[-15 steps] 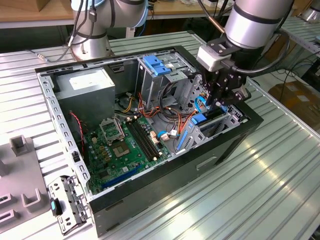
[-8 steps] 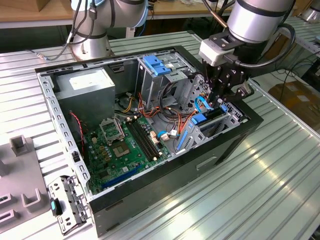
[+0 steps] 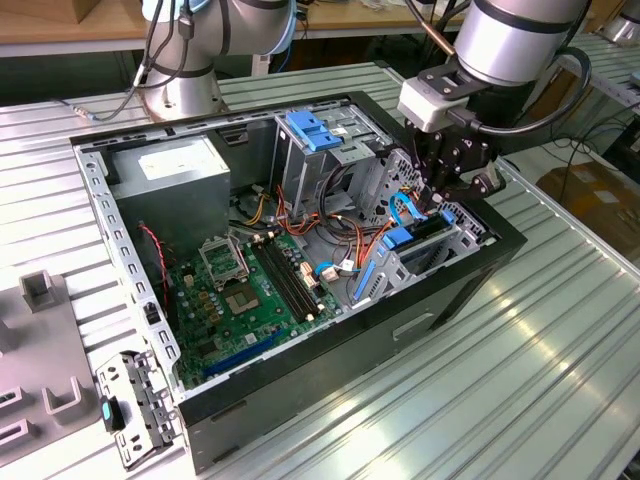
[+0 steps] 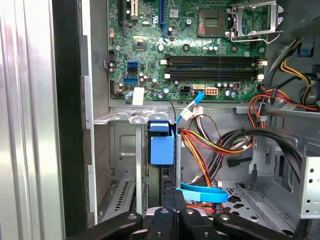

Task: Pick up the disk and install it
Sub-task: 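Insert the second disk wire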

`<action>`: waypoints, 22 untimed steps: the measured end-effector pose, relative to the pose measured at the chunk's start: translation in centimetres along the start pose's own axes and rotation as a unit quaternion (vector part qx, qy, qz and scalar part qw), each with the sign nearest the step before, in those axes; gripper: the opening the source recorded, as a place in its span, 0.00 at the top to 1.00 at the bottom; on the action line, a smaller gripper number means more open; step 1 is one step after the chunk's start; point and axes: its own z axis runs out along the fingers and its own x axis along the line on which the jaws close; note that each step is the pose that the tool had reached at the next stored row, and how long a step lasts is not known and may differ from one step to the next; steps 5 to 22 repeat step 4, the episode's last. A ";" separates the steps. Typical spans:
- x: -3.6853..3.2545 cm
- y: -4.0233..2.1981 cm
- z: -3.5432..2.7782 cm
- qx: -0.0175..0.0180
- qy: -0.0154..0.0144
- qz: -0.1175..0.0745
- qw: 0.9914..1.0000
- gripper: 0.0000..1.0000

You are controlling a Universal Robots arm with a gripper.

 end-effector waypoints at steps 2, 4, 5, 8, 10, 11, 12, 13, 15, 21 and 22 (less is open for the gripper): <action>0.00 0.00 -0.01 0.000 0.000 0.000 1.000 0.89; 0.00 0.00 -0.01 0.000 0.000 0.000 1.000 0.89; 0.00 0.00 -0.01 0.000 0.000 0.000 1.000 0.89; 0.00 0.00 -0.01 0.000 0.000 0.000 1.000 0.89; 0.00 0.00 -0.01 0.000 0.000 0.000 1.000 0.89; 0.00 0.00 -0.01 0.000 0.000 0.000 1.000 0.89; 0.00 0.00 -0.01 0.000 0.000 0.000 1.000 0.89; 0.00 0.00 -0.01 0.000 0.000 0.000 1.000 0.89; 0.00 0.00 -0.01 0.000 0.000 0.000 1.000 0.89; 0.00 0.00 -0.01 0.000 0.000 0.000 1.000 0.89; 0.00 0.00 -0.01 0.000 0.000 0.000 1.000 0.89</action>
